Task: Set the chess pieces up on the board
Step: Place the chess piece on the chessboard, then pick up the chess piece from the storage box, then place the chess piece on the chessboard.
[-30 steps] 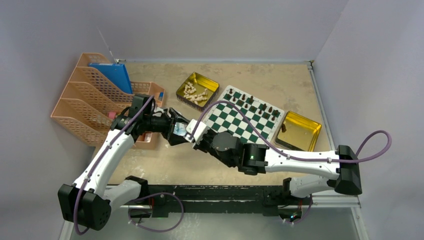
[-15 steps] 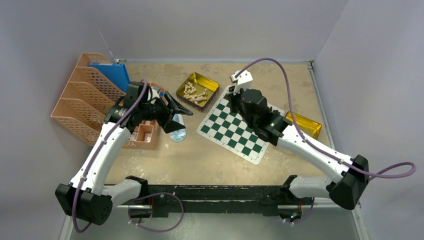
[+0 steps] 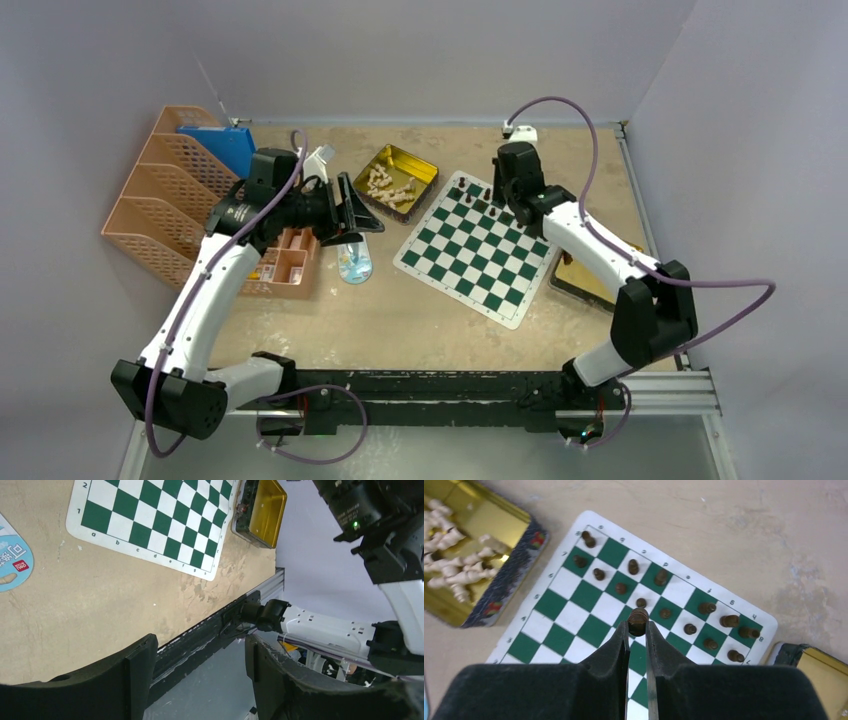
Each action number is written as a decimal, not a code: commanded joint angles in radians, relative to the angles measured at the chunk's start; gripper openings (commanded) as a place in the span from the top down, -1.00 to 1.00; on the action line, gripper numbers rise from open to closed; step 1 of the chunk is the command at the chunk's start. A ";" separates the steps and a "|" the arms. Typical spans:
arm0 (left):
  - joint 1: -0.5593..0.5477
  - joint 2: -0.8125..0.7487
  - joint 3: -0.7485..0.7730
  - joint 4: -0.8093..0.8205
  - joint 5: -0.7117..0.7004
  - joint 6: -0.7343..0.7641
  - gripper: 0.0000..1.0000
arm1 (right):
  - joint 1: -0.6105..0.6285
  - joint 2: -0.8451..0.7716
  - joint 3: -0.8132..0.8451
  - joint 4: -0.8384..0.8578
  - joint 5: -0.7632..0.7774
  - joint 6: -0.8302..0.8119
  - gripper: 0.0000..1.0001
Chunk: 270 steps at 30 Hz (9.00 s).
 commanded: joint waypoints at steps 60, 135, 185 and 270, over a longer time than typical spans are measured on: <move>-0.017 0.036 -0.023 0.007 0.074 0.097 -0.28 | -0.189 0.330 -0.024 0.208 -0.003 0.080 0.94; -0.042 -0.149 0.001 -0.124 -0.010 0.142 -0.39 | -0.690 -0.200 -0.375 -0.178 -0.509 -0.761 0.32; -0.042 -0.107 -0.019 -0.106 -0.014 0.156 -0.40 | -0.686 0.011 -0.366 -0.063 -0.648 -0.758 0.15; -0.149 0.352 0.350 0.011 0.226 -0.123 0.00 | 0.320 -0.428 -0.196 0.252 -0.553 -0.317 0.76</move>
